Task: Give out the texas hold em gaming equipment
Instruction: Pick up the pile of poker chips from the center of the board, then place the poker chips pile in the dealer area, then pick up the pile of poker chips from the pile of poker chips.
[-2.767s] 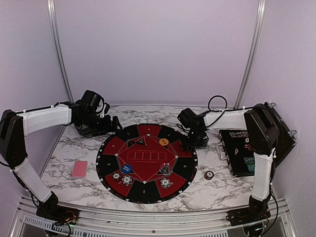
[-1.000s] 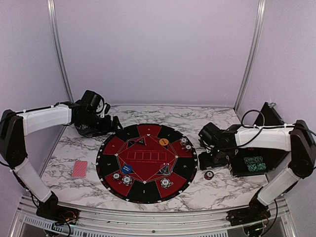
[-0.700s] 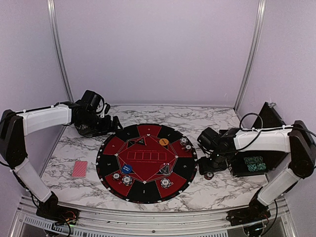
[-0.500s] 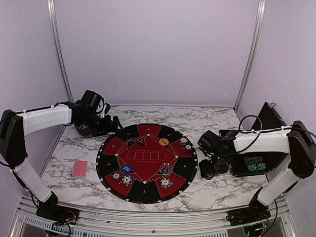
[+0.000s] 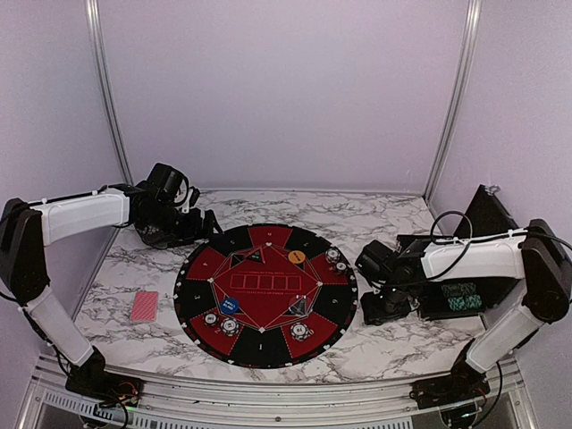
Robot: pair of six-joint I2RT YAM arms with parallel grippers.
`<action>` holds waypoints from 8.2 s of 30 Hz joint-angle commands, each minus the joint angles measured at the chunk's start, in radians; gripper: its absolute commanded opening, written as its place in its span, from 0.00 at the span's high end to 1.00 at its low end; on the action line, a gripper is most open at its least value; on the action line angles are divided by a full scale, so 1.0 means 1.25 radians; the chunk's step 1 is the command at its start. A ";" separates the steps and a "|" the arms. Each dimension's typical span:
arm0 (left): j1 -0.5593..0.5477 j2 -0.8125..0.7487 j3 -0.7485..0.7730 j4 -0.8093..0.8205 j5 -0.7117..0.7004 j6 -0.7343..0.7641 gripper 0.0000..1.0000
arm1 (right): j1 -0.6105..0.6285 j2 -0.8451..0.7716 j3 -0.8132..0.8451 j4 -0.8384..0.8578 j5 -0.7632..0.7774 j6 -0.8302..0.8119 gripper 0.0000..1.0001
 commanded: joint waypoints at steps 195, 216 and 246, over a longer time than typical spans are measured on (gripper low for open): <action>0.004 -0.010 0.002 0.005 0.013 0.003 0.01 | -0.193 0.153 0.439 -0.011 0.120 -0.221 0.39; 0.003 -0.017 -0.003 0.004 0.014 0.003 0.01 | -0.274 0.296 0.508 0.037 0.058 -0.284 0.34; 0.004 -0.005 0.002 0.004 0.017 0.003 0.01 | -0.279 0.341 0.488 0.061 0.041 -0.282 0.43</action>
